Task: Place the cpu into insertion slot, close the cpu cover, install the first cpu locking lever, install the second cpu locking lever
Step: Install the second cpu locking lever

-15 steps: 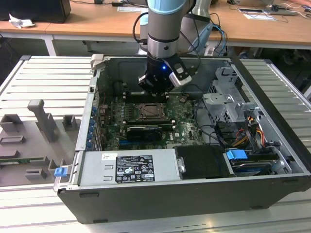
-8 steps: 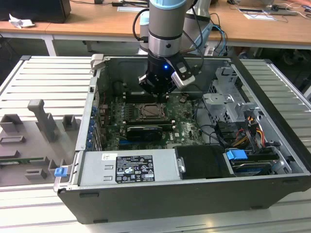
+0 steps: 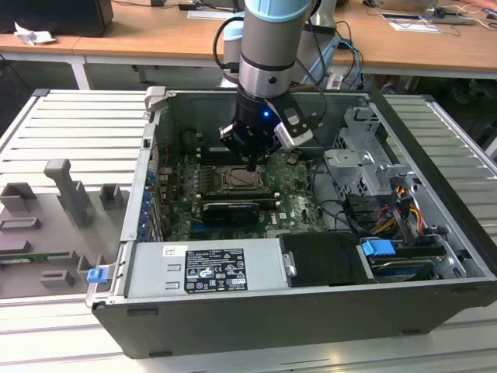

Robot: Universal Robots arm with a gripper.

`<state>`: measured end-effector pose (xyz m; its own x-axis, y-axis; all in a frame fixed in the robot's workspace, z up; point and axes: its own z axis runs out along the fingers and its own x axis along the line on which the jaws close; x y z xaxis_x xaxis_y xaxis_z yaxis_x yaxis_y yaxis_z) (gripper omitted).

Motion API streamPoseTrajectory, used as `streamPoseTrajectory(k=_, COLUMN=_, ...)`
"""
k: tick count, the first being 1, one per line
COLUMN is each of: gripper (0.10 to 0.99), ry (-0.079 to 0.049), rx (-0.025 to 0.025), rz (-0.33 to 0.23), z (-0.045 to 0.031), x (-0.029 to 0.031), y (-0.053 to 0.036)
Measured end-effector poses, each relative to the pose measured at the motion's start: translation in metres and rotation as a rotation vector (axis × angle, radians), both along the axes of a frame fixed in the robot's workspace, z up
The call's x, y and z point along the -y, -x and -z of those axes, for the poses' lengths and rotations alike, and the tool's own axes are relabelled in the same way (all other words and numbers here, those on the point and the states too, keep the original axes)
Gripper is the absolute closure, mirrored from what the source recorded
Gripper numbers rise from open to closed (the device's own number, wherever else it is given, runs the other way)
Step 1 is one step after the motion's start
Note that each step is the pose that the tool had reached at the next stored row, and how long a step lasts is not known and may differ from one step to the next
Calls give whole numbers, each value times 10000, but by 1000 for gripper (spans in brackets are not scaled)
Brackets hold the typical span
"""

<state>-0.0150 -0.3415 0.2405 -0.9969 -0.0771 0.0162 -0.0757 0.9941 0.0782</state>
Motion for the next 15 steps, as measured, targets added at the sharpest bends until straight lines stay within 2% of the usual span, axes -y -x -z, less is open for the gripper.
streamPoseTrajectory(k=4, gripper=980, ry=-1, rx=-7, rz=1, z=11, x=28, y=0)
streamPoseTrajectory(k=8, gripper=980, ry=3, rx=-58, rz=1, z=22, x=55, y=1)
streamPoseTrajectory(k=15, gripper=980, ry=1, rx=-58, rz=0, z=29, x=68, y=4)
